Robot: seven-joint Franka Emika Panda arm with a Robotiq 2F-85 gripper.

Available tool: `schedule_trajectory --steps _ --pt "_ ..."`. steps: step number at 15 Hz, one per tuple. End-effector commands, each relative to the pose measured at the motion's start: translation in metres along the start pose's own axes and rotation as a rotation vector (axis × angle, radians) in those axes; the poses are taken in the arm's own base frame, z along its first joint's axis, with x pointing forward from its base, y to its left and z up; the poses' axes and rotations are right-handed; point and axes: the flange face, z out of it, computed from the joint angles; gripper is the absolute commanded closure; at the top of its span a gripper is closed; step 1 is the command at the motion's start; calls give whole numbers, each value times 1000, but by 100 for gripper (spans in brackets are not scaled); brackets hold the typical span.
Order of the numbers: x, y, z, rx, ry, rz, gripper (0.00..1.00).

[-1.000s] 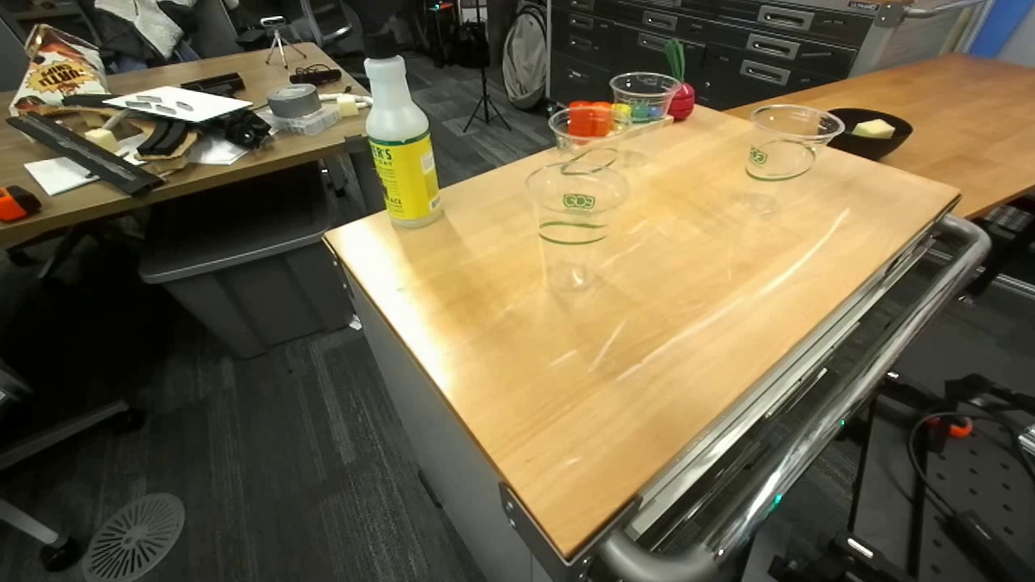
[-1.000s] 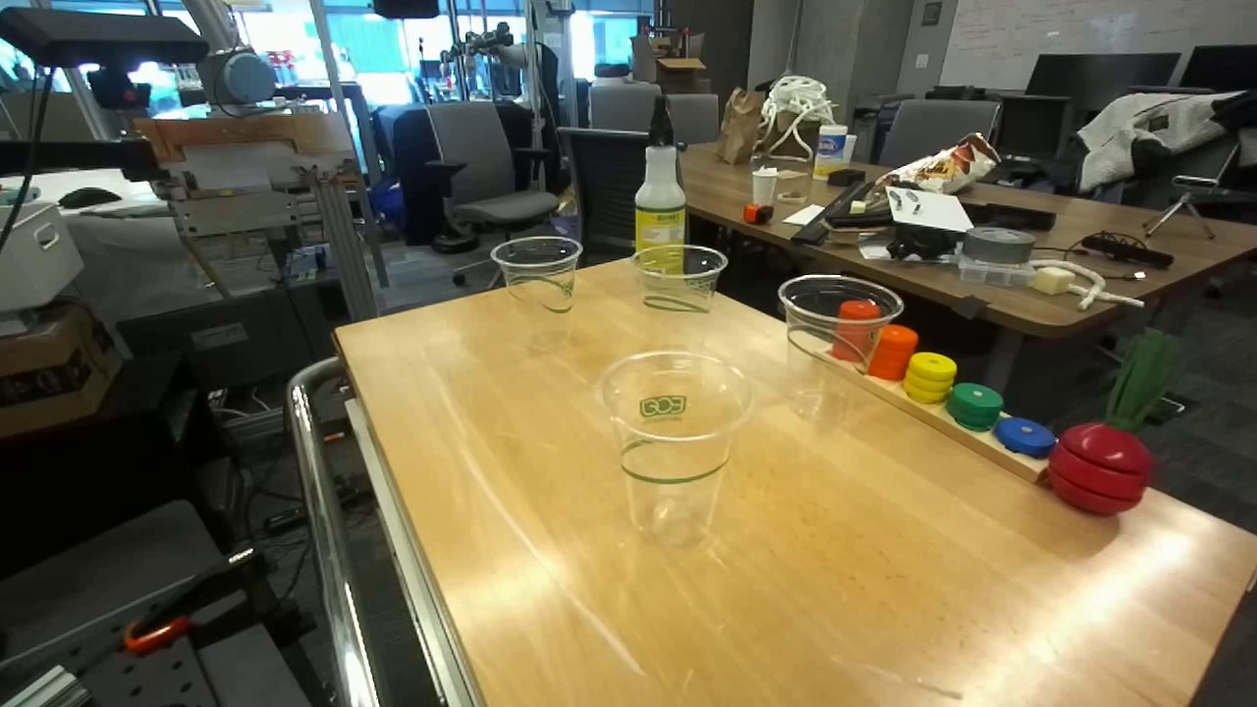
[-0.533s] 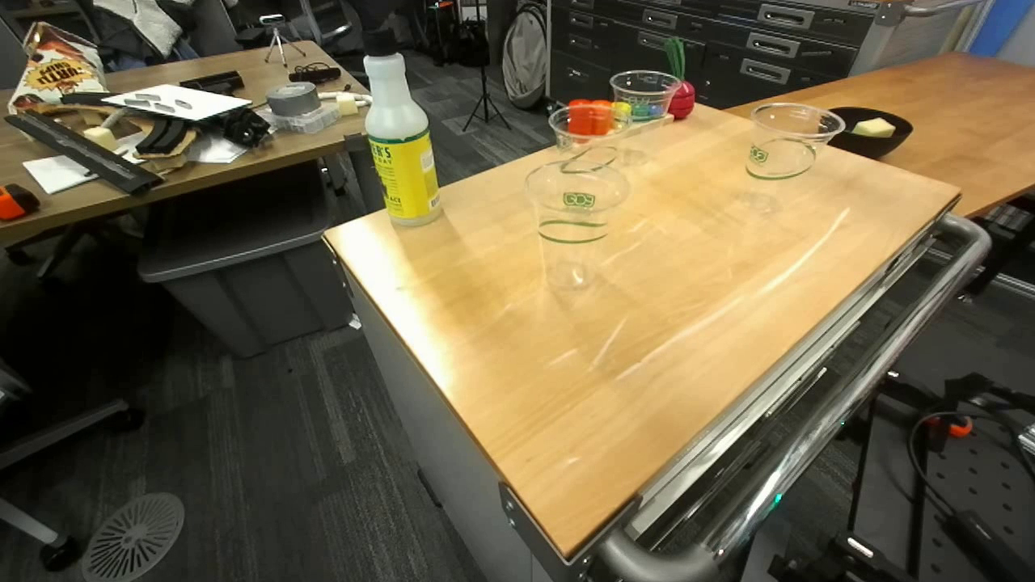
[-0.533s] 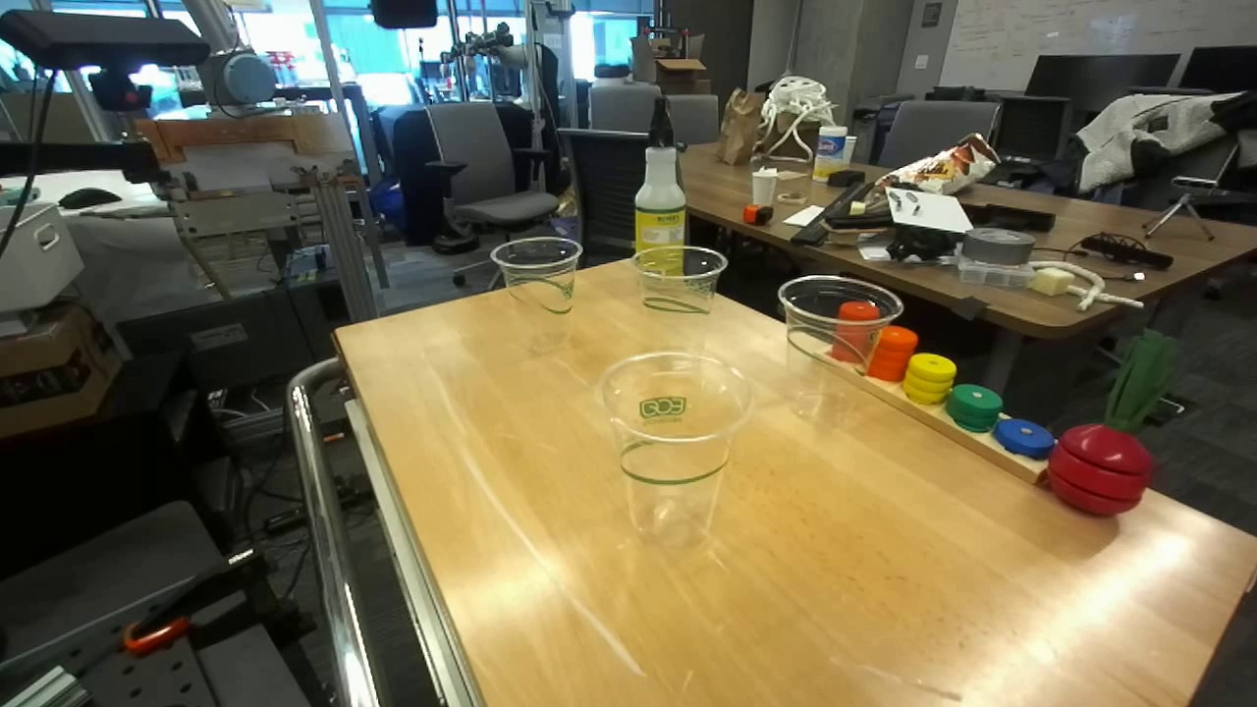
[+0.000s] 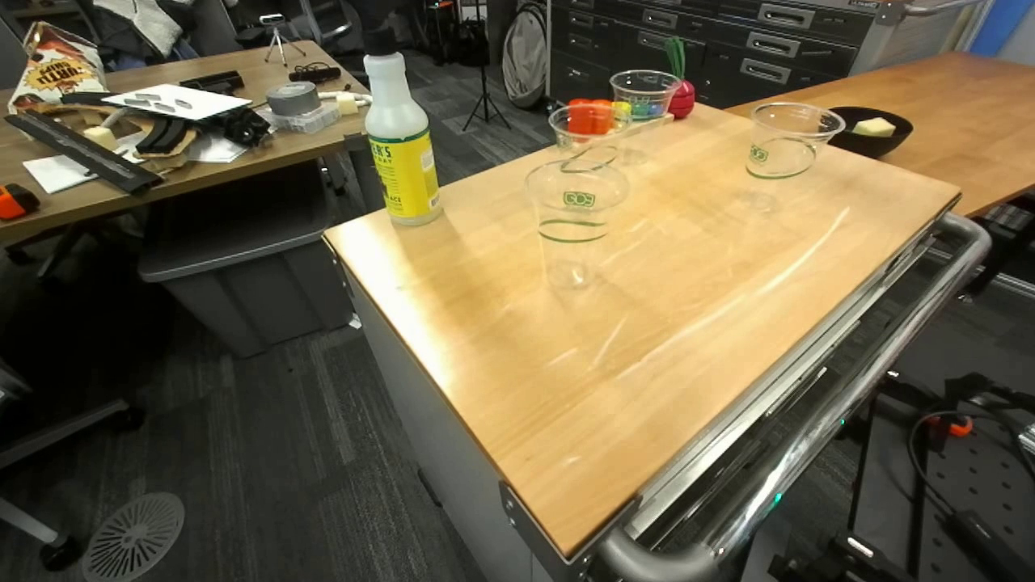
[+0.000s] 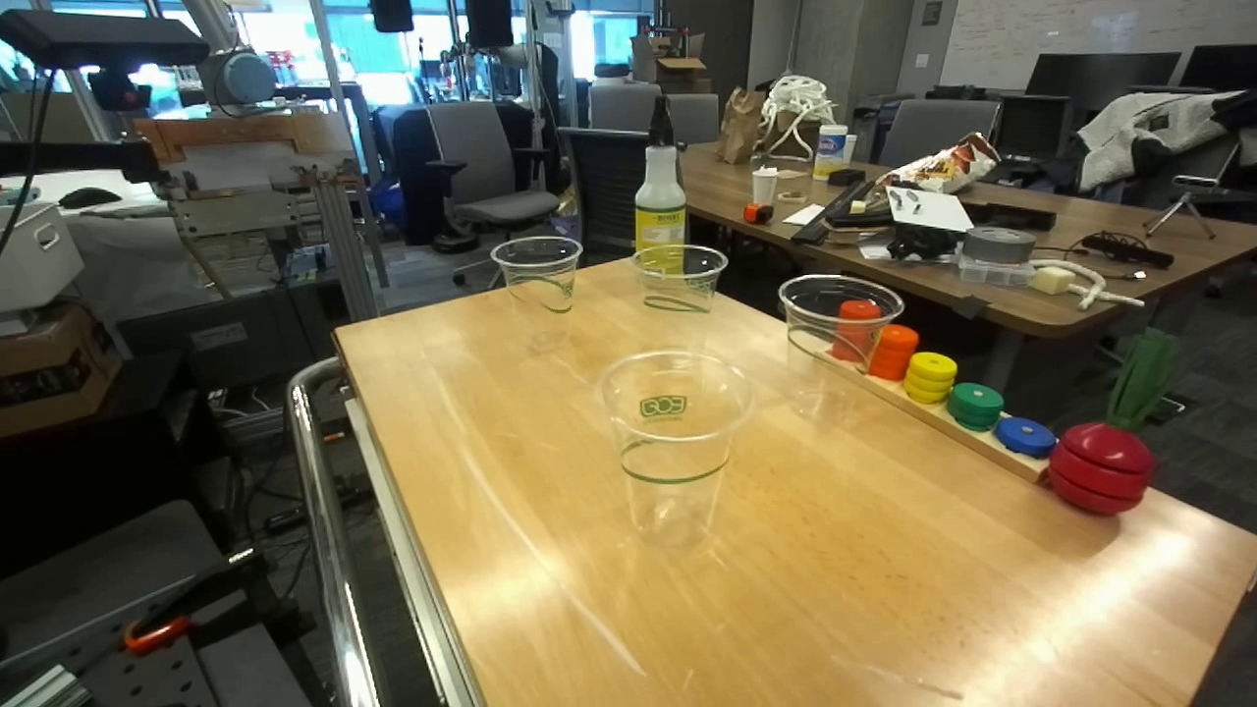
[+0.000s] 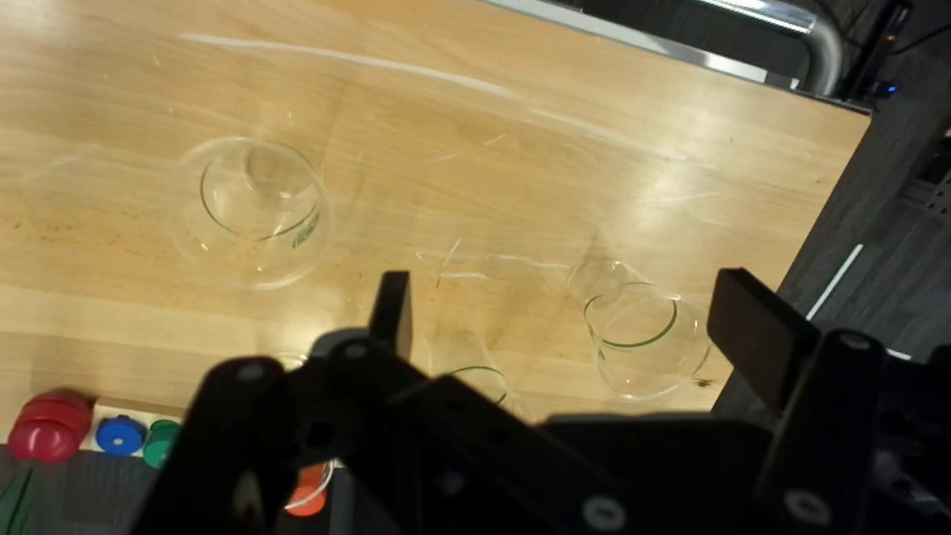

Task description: Stack the cups together

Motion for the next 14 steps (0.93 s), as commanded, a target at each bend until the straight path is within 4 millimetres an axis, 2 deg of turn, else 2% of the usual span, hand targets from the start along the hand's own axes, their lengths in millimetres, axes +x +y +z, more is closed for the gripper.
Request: schedule_trajectory --steps 1,7,14 --pt "44 -19 9 -63 5 27 0" --pt "87 -29 58 -68 -98 154 0" --pt "116 -51 110 -24 -124 267 0"
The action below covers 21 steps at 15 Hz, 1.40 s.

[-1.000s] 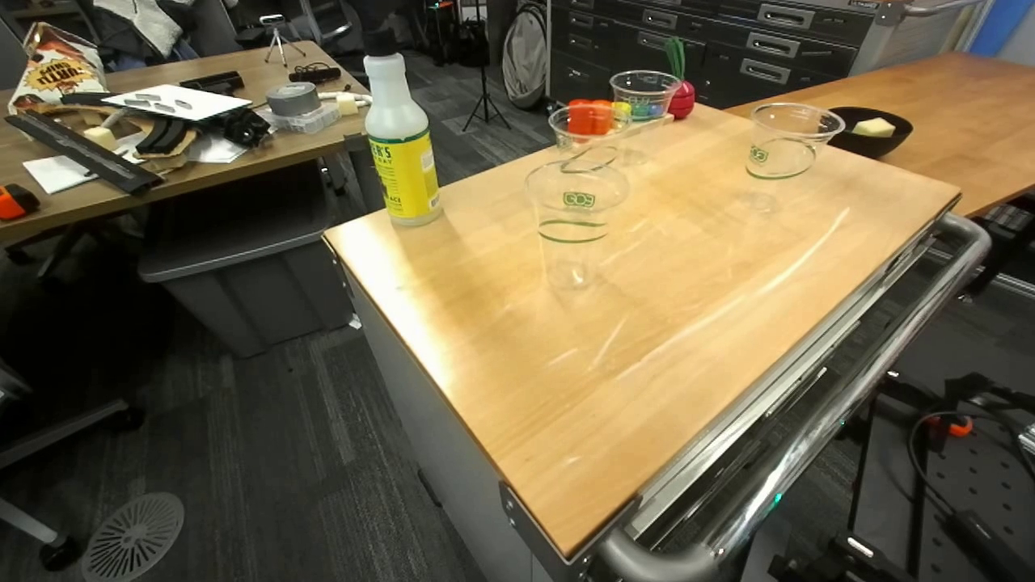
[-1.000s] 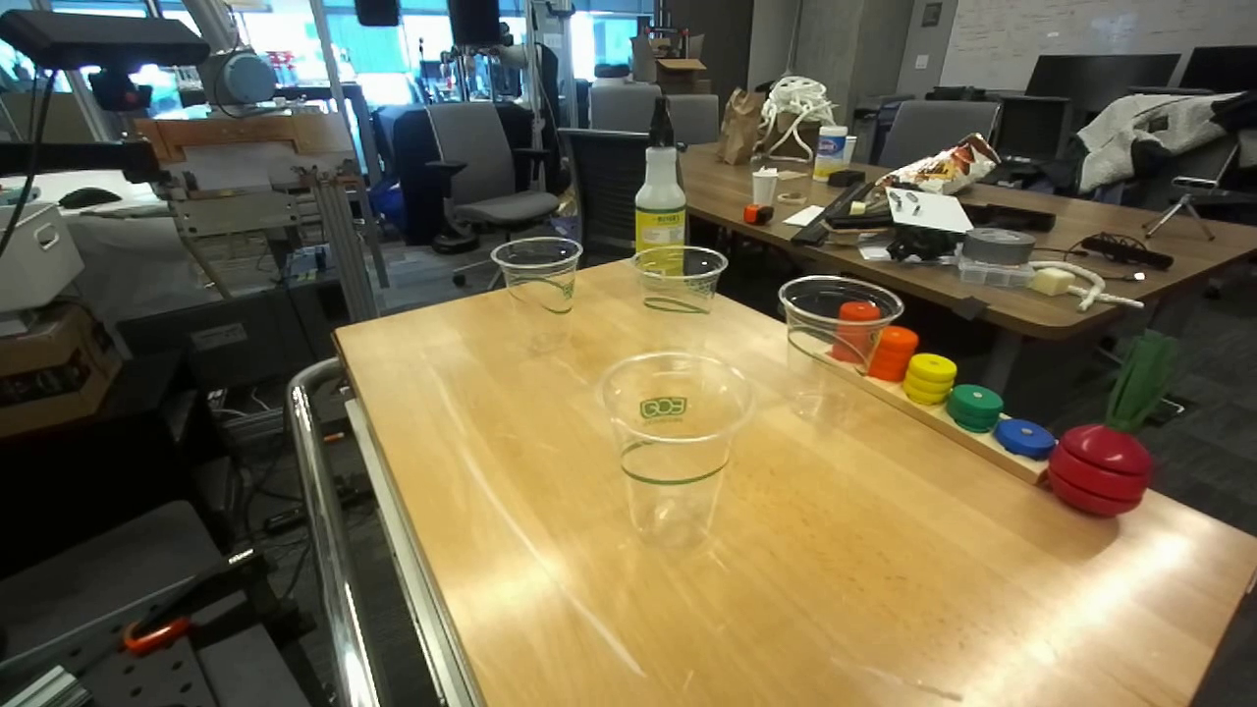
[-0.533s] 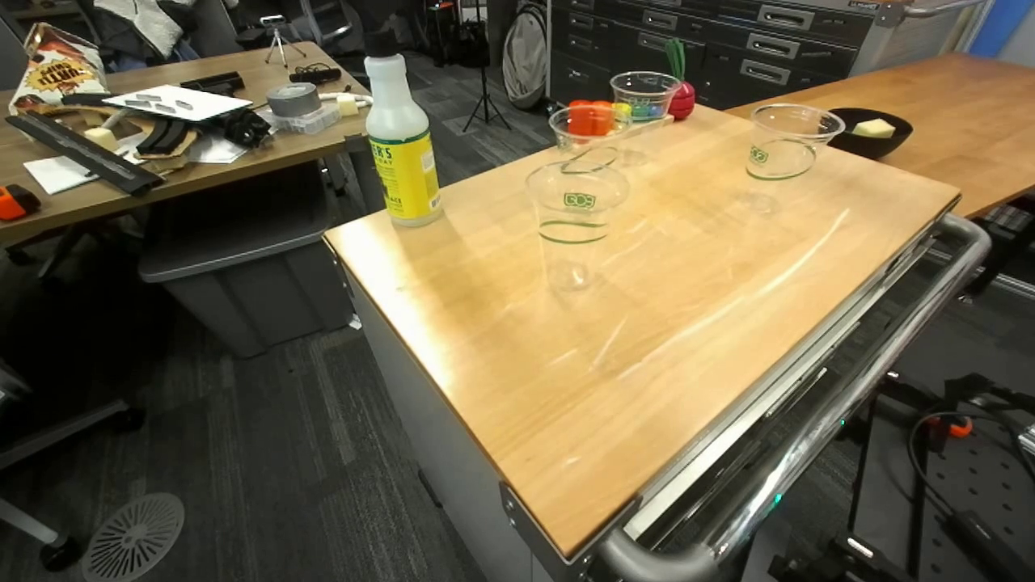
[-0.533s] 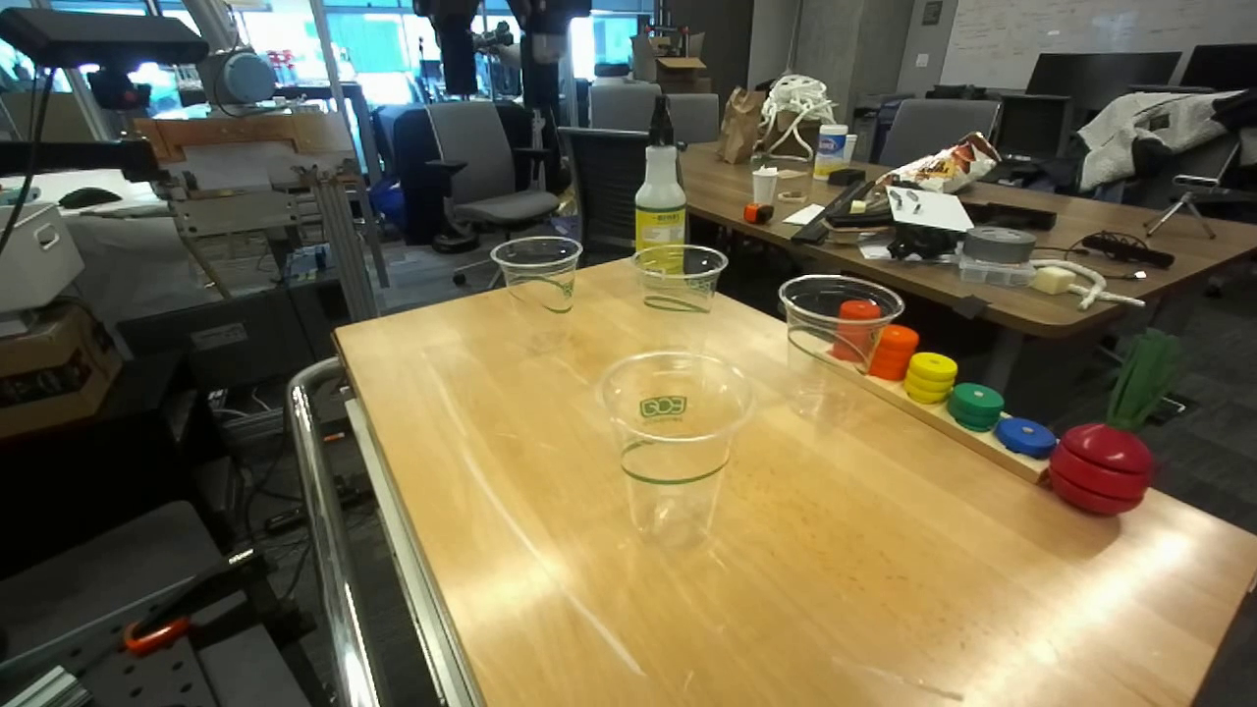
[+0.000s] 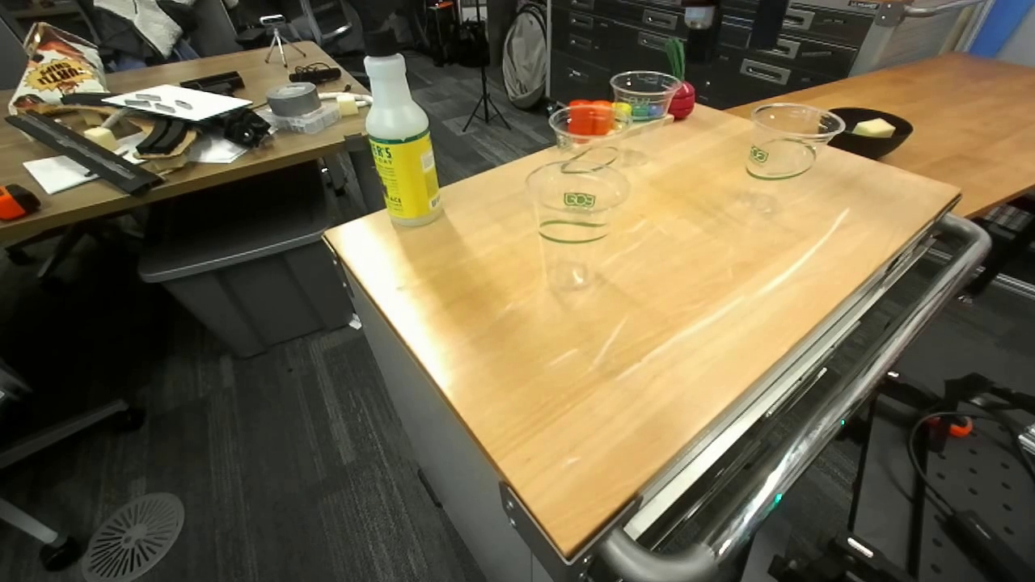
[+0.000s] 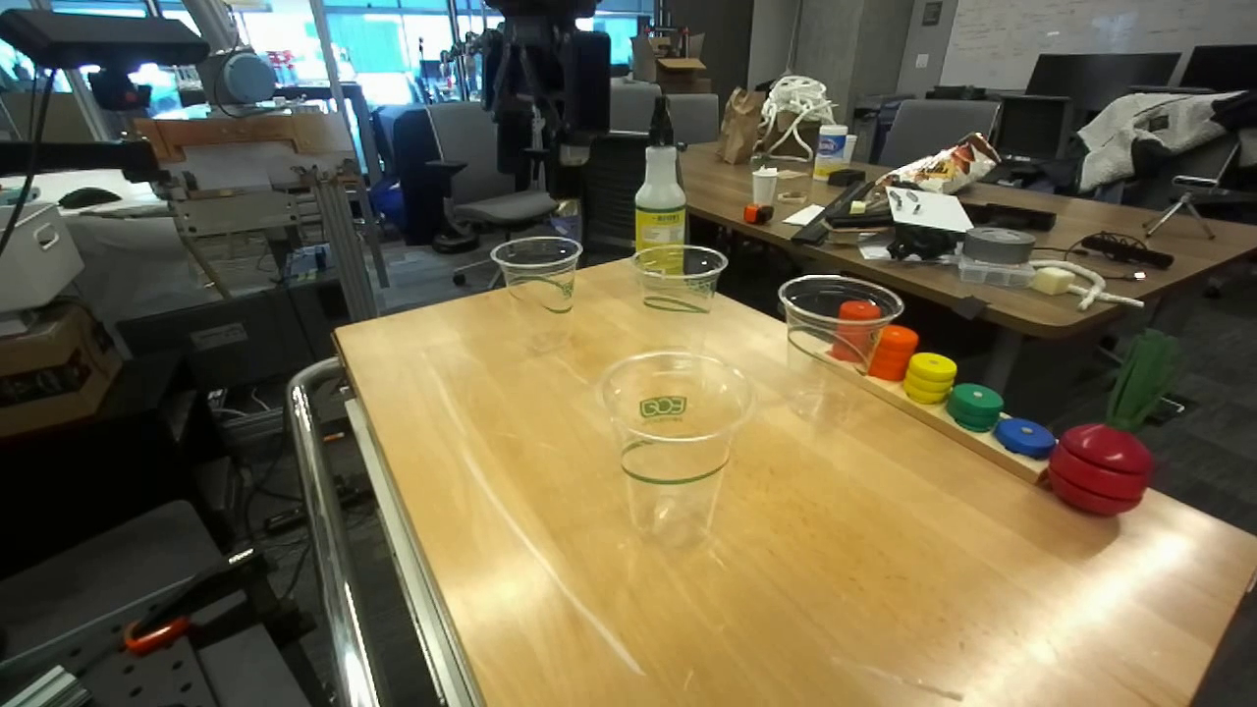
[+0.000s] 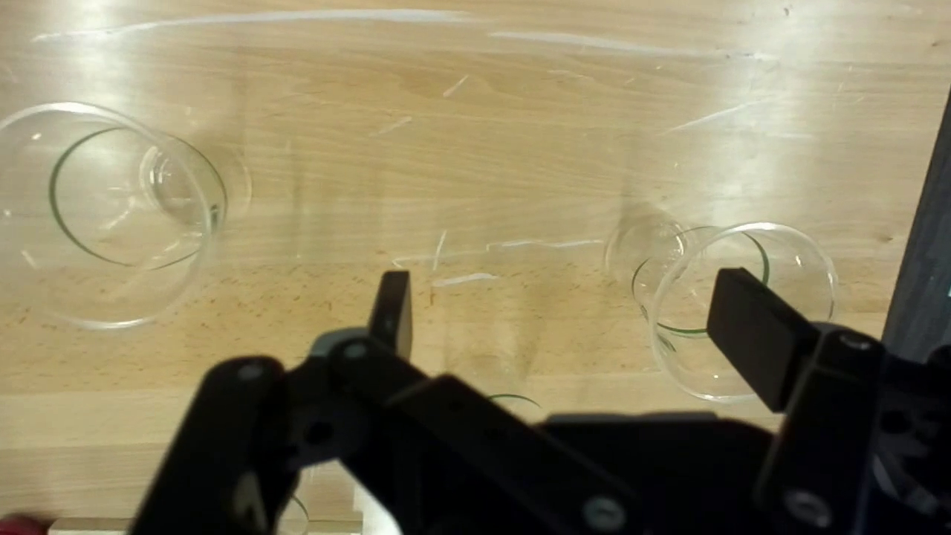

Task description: Stack the cups together

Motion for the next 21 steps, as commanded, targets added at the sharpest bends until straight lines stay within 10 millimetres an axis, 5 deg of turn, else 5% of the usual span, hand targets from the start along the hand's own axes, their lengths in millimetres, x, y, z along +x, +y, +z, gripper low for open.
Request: schedule_trajectory --steps 1,10,19,21 --pt "13 -24 10 31 -10 30 0" --pt "18 -70 45 47 -46 -35 0" --pt "36 -76 86 37 -56 -47 0" --pt "40 -77 91 42 -41 -48 26"
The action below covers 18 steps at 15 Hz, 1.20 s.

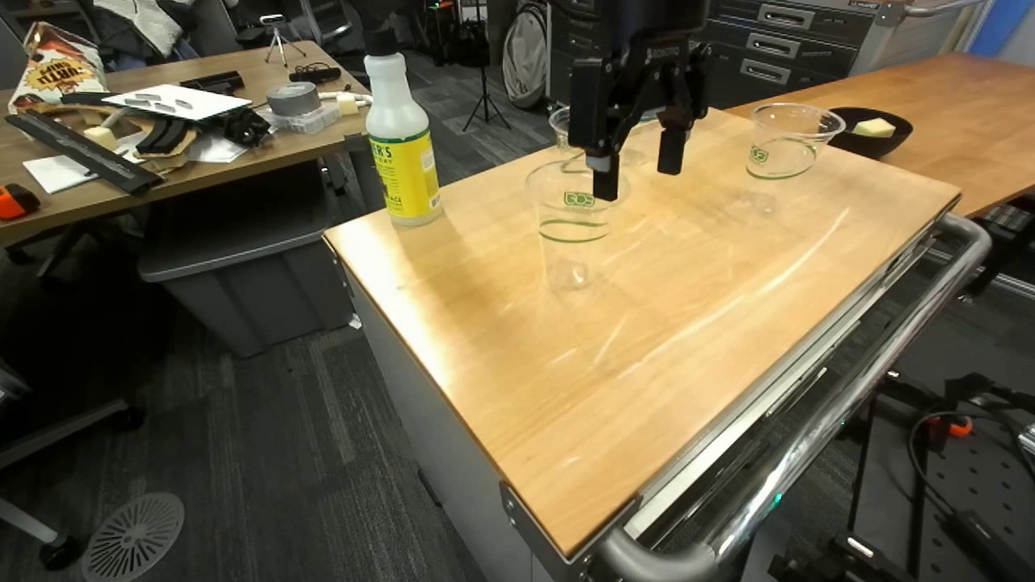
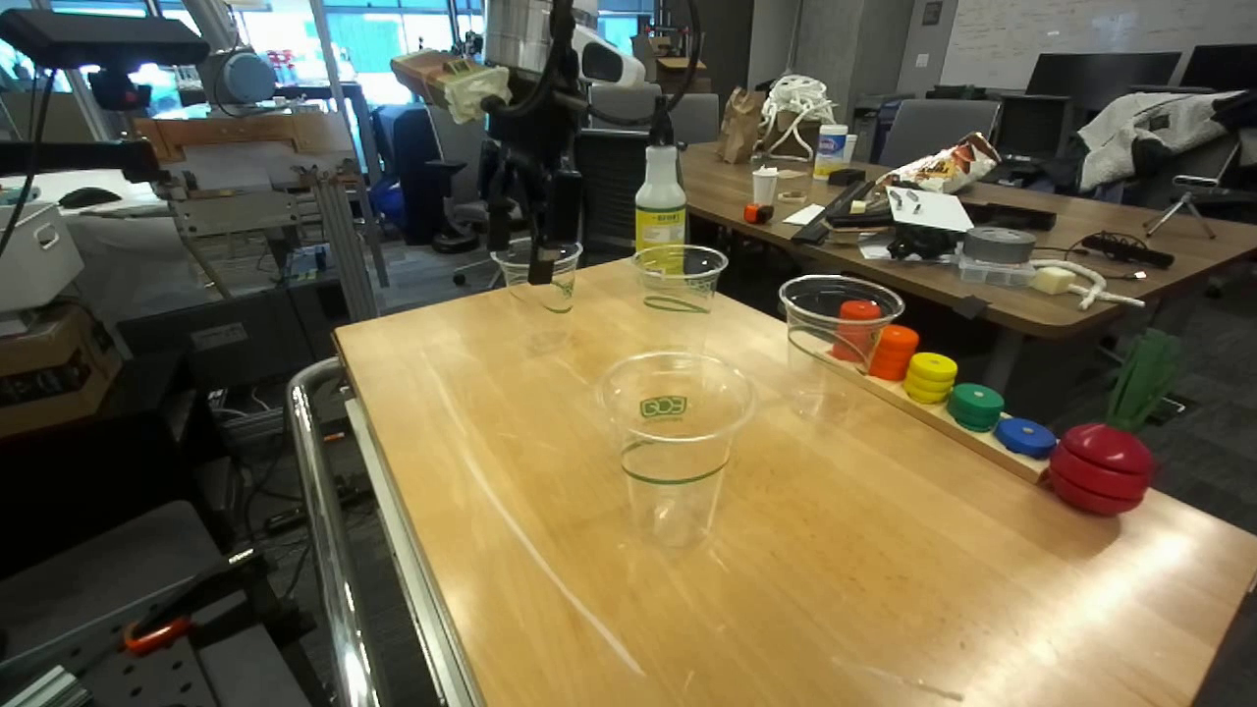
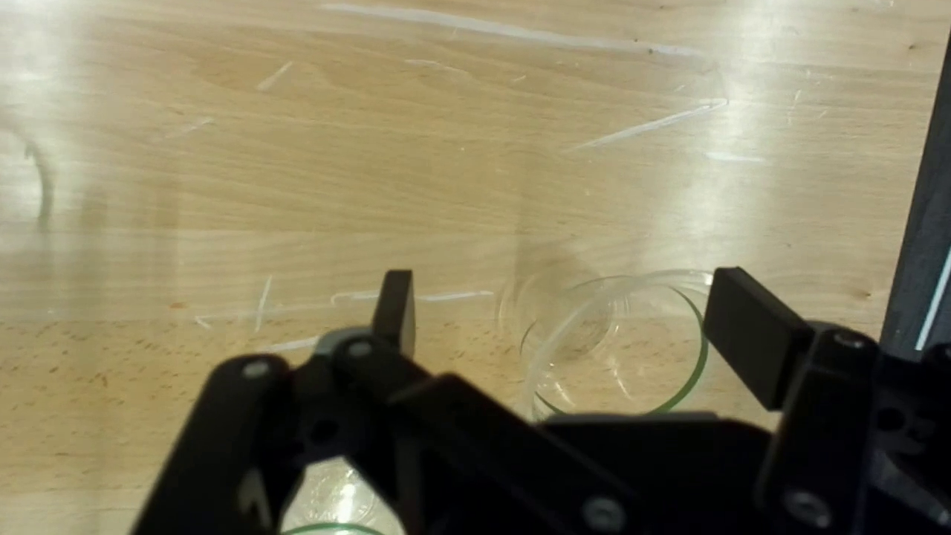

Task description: Stack the cups together

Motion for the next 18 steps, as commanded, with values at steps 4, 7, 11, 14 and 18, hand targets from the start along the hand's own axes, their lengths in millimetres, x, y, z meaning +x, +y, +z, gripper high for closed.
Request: schedule_trajectory --steps 4,7,11,14,18 --pt "14 -11 0 5 67 -10 58" --pt "15 -12 0 3 87 -10 81" --pt "15 -12 0 4 96 -7 100" --pt "17 -12 -4 15 96 0 98" --pt "15 -13 -23 34 24 13 98"
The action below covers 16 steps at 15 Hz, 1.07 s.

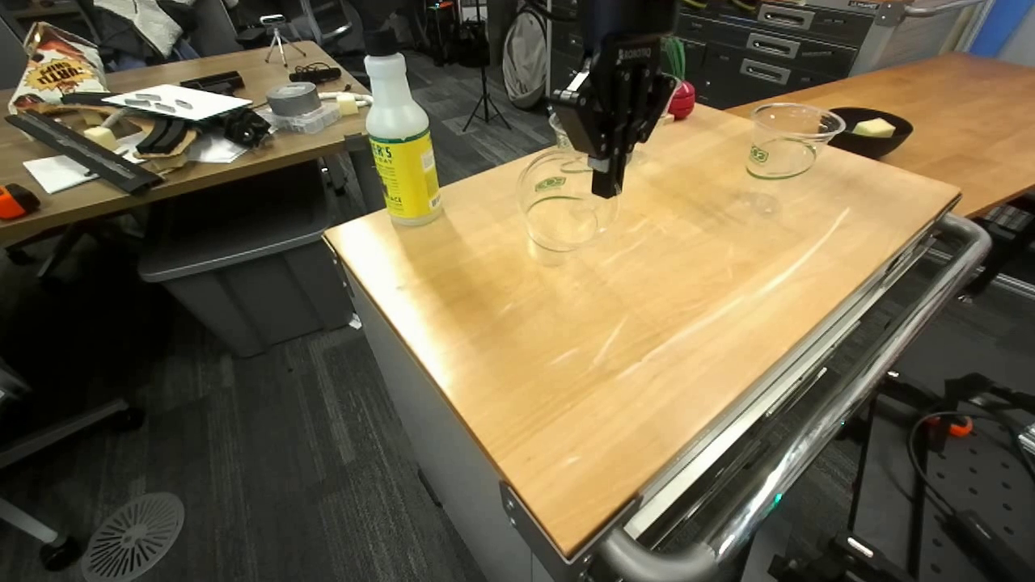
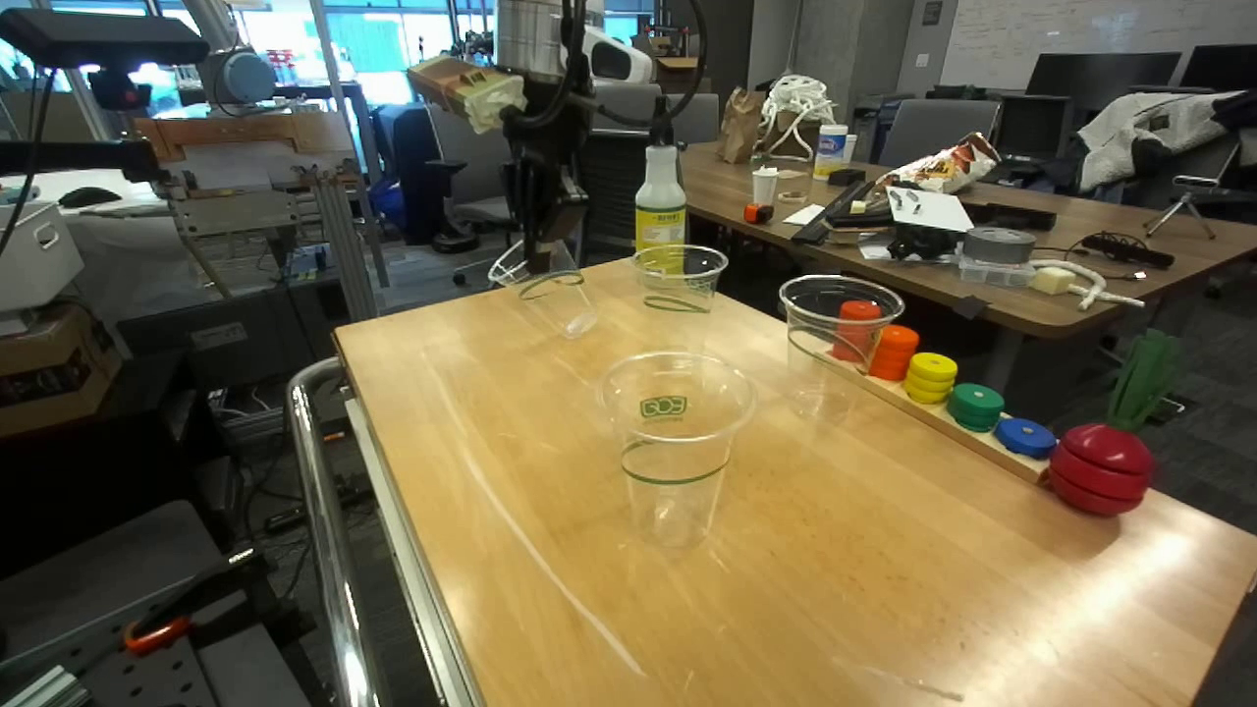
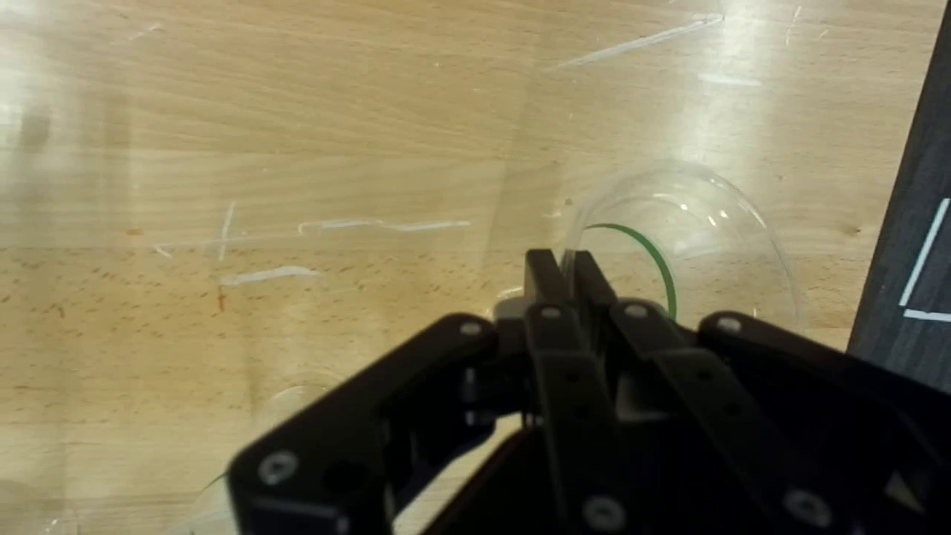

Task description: Stack the cups together

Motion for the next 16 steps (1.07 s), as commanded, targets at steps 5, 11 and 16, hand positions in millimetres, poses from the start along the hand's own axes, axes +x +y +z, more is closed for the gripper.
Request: schedule_trajectory --steps 5,11,16 --pt "6 8 -79 114 -233 67 98" --pt "35 61 -171 233 -248 149 98" --pt "80 112 -186 304 -249 236 98"
